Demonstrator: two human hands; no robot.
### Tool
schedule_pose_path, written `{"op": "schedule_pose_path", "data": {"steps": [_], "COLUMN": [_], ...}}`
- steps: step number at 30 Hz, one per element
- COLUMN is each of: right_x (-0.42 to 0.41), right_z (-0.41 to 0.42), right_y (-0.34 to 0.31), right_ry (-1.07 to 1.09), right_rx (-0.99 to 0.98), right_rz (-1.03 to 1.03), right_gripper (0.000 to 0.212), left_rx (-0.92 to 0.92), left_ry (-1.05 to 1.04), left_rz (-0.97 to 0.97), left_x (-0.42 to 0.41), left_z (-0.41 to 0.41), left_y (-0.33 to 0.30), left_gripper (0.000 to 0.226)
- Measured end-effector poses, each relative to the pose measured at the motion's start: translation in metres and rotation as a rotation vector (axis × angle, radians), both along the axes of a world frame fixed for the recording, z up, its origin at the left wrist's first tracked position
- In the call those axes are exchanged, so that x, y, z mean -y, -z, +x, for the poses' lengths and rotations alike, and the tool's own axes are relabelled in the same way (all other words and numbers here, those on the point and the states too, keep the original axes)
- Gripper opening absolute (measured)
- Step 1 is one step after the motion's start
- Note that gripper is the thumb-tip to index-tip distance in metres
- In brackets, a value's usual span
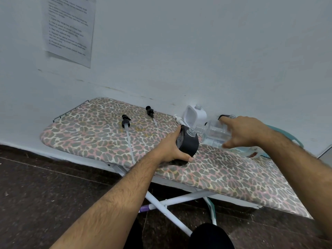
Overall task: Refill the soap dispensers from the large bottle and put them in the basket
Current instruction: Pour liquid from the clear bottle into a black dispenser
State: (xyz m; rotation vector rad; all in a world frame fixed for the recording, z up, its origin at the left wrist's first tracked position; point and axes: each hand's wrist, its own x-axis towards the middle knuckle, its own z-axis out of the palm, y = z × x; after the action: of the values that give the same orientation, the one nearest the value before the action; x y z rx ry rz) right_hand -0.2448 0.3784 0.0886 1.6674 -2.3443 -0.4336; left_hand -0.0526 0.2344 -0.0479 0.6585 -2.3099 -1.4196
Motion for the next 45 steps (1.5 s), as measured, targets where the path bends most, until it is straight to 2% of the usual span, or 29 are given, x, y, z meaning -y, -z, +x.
{"op": "schedule_pose_path", "data": {"steps": [12,45], "right_x": [0.0022,0.0053], "right_z": [-0.0005,-0.0008], "right_y": [-0.0001,0.0016], "right_ry": [-0.001,-0.02], "right_rx": [-0.012,-0.008], "right_rz": [0.005,-0.004], "right_gripper": [0.079,0.078], "left_rx": [-0.003,-0.035], "left_ry": [-0.002,0.004], "left_rz": [0.015,0.031], "left_x": [0.0003,0.0036], "left_z": [0.0012,0.0017], "left_y": [0.0015,0.006], "left_gripper": [0.128,0.123]}}
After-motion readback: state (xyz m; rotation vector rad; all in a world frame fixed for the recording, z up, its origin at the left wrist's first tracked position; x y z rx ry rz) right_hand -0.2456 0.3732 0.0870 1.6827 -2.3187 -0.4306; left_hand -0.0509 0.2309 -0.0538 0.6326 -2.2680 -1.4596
